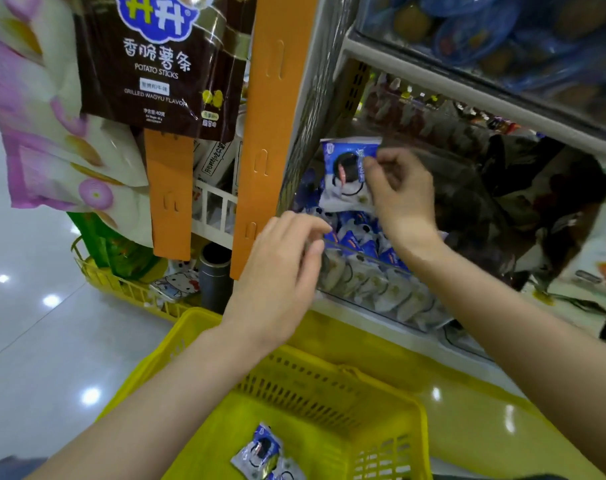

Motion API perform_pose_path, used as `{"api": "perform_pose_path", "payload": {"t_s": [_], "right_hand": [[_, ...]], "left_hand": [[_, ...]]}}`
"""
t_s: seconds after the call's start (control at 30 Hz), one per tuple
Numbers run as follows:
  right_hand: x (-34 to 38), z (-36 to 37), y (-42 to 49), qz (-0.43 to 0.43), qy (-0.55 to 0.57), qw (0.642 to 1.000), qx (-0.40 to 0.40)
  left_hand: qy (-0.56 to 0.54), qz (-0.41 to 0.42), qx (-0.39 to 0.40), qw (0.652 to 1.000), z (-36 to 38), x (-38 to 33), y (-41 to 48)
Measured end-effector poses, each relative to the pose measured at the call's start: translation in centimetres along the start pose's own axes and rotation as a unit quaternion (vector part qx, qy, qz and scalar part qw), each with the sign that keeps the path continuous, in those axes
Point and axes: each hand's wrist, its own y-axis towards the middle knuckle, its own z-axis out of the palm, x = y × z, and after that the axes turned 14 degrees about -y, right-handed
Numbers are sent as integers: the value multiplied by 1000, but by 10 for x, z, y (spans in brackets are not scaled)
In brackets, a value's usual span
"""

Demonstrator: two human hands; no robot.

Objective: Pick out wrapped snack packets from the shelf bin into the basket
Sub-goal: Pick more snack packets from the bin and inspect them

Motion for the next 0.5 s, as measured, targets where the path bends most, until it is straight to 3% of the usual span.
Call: {"api": "perform_pose_path", "payload": {"t_s": [0.1,0.23,0.3,0.5], "right_hand": [[14,-15,-44,-43,50,998,5],[16,-14,-97,-33,95,992,82],[10,-6,-121,8,106,986,124],[-10,19,-152,179,110,942,261]], "left_hand": [[-158,-135,-50,977,0,-5,-16],[-332,-272,-60,901,2,-9,-33],[-360,-299,-76,881,3,-7,-40],[-315,-369,-89,870,11,8,-64]]}}
